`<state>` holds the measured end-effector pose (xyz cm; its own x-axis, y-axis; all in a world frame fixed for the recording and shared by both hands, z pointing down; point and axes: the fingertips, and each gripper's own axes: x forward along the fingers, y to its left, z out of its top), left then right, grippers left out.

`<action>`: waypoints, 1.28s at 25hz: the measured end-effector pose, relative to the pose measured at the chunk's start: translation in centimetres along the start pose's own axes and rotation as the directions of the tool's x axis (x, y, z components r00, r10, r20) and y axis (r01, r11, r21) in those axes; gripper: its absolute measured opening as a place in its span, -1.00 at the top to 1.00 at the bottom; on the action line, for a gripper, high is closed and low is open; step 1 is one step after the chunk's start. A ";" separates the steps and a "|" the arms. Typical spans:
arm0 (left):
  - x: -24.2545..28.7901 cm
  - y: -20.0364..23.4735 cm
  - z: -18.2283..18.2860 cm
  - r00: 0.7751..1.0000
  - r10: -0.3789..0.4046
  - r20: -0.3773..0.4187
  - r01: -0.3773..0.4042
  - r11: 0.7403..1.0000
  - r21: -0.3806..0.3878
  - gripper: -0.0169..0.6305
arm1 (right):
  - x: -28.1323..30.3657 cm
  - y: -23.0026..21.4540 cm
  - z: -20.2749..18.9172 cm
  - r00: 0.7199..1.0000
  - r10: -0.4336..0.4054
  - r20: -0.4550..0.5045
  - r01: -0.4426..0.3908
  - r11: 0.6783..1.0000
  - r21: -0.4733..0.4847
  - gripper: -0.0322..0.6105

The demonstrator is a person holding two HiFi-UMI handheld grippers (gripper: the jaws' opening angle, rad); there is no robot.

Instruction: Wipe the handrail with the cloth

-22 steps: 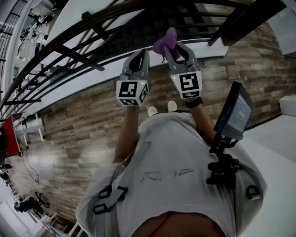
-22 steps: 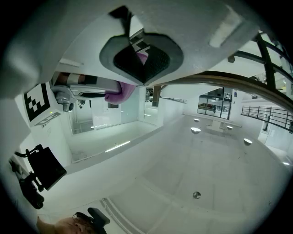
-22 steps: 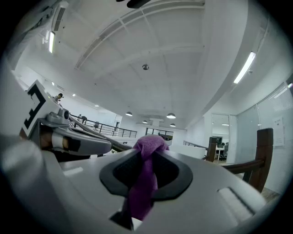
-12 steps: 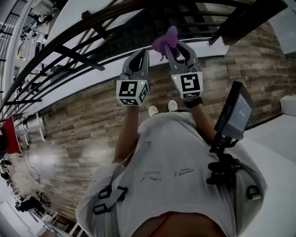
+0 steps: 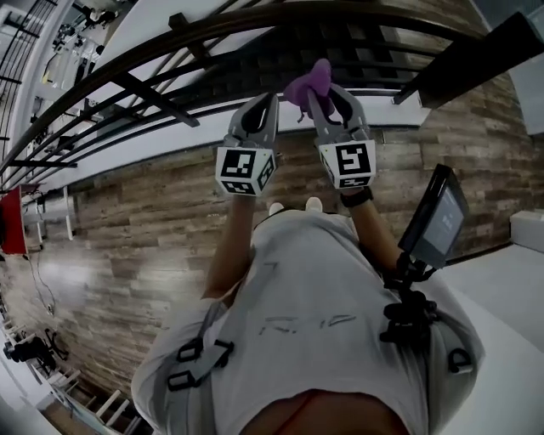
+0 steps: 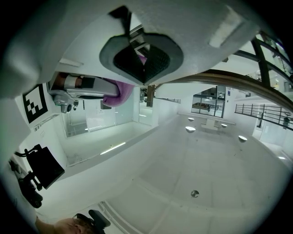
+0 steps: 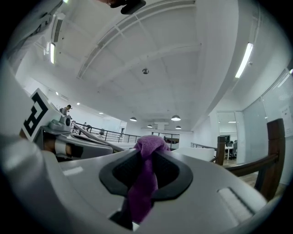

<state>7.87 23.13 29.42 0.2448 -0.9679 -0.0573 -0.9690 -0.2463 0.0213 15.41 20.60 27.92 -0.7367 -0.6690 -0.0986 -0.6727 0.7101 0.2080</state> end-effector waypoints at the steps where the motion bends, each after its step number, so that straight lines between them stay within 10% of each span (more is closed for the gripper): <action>1: 0.1 0.3 0.1 1.000 0.025 0.003 -0.025 1.000 0.003 0.94 | 0.6 0.2 0.2 0.999 0.035 0.013 -0.035 0.999 -0.007 0.67; 7: -1.3 5.9 0.1 0.985 0.170 -0.026 -0.170 0.985 0.015 0.94 | 5.9 4.3 2.8 0.957 0.261 0.125 -0.257 0.965 -0.045 0.69; 17: -0.4 27.2 -3.8 0.916 0.398 -0.050 -0.400 0.916 -0.026 0.94 | 26.1 11.9 1.0 0.836 0.495 0.237 -0.505 0.863 -0.020 0.70; 24: -0.8 43.2 -2.1 0.874 0.482 -0.057 -0.485 0.874 -0.045 0.95 | 45.8 22.8 -2.8 0.739 0.673 -0.023 -0.673 0.739 -0.027 0.70; 32: -2.3 49.2 -1.7 0.827 0.561 -0.045 -0.562 0.823 -0.082 0.94 | 58.0 33.5 -7.1 0.619 0.731 -0.287 -0.782 0.606 -0.145 0.70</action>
<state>-40.27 13.11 32.28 -0.3392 -0.9407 0.0092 -0.9321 0.3374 0.1320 -49.43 4.05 36.06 -0.9281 0.0419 0.3699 0.1787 0.9219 0.3439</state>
